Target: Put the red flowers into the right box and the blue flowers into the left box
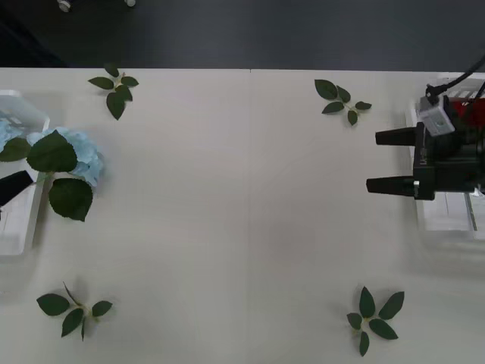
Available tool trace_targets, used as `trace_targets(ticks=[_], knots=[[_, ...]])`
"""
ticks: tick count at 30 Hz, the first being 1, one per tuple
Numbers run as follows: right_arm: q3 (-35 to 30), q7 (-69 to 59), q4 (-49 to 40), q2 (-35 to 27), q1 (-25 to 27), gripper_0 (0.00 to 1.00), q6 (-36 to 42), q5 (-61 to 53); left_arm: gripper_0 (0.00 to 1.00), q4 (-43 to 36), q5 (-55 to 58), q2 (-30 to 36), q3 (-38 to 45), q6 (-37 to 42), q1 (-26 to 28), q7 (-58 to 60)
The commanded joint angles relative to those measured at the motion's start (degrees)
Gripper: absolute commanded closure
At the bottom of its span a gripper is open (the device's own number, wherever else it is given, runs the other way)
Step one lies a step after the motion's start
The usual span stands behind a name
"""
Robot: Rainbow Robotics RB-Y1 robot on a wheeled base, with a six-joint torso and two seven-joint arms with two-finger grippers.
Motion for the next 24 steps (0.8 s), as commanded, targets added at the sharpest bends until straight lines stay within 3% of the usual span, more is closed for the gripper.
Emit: trace_targets(ticks=[1,11,24], knots=[[-2.36,1.56,-1.35,-0.77,0.58,0.0,4.05,-3.18,0.0,-2.12,4.55,1.4,-0.02,3.36,0.33,-9.85],[-4.73,1.56,0.15,-0.77,1.02,0.0,9.06,-3.01,0.0,-2.12,12.64,1.4,-0.19,15.13,-3.62,-24.97],[-4.73,1.56,11.31,-0.77,1.02,0.0,16.18,-9.34,0.0,-1.77,16.24,1.4,-1.51,26.21,-12.32,-38.51]])
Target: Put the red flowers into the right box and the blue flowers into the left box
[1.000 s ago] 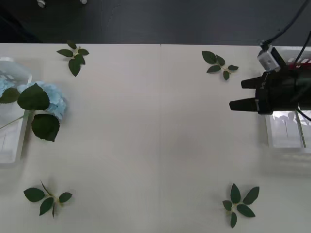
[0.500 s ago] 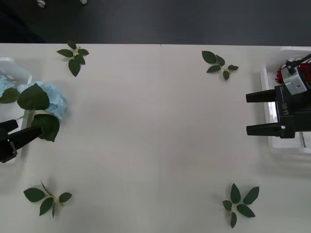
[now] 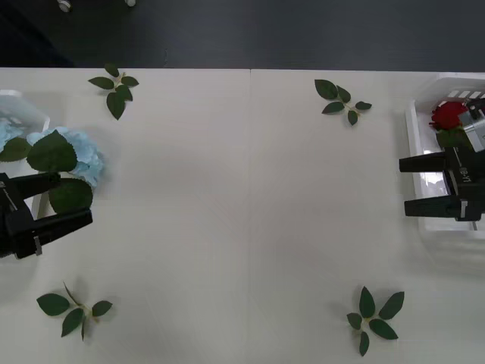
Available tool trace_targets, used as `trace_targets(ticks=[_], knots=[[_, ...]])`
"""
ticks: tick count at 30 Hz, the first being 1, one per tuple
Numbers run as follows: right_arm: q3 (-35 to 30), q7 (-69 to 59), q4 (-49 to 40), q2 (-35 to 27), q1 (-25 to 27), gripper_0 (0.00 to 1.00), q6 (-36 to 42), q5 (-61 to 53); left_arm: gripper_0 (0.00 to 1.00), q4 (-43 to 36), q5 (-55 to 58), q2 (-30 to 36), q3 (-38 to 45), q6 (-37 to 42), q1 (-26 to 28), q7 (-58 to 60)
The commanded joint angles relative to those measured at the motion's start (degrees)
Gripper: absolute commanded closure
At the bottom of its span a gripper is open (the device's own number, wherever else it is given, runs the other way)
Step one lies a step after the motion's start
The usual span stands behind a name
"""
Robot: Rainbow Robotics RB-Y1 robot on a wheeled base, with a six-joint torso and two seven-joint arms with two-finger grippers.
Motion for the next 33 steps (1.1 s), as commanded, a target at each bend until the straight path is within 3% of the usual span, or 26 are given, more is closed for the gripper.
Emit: trace_targets(ticks=[1,8,15,33], knots=[[-0.1,1.57,1.5,-0.77,-0.55,0.0,1.55,-2.05,0.0,-0.93,-0.39,1.4,-0.33,4.95,-4.76,-8.18],[-0.1,1.57,1.94,-0.77,-0.55,0.0,2.43,-2.67,0.0,-0.84,-4.08,1.4,1.07,14.27,-11.26,-9.41],[-0.1,1.57,1.94,-0.69,-0.55,0.0,2.52,-2.67,0.0,-0.84,-5.75,1.4,1.25,19.63,-13.64,-12.67],[-0.1,1.57,1.94,-0.69,-0.55,0.0,2.52,-2.67,0.0,-0.14,-6.02,1.4,-0.6,19.9,-13.72,-16.62]])
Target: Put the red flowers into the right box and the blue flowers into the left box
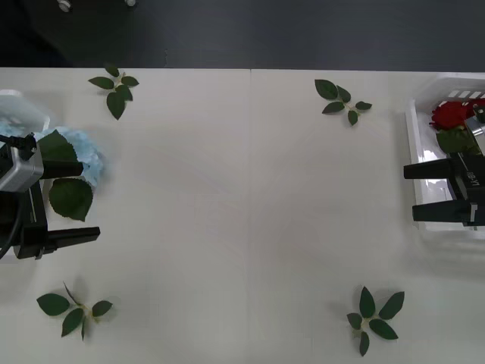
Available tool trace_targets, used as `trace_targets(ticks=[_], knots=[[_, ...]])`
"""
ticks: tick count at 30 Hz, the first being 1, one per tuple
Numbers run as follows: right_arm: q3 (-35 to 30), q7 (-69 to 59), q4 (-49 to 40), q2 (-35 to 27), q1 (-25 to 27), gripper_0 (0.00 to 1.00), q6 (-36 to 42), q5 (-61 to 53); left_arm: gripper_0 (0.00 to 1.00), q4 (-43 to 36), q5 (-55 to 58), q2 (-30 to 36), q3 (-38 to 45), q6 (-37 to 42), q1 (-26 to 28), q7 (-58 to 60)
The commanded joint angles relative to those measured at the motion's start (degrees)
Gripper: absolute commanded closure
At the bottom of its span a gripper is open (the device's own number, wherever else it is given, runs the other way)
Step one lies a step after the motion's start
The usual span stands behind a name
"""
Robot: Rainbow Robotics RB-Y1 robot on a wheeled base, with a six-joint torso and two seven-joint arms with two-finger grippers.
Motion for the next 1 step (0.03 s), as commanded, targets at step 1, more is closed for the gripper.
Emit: trace_targets(ticks=[1], knots=[[-0.1,1.57,-0.52,-0.69,-0.55,0.0,0.01,-0.96,0.0,-0.21,0.31,1.4,-0.68,0.13,-0.38,-1.49]])
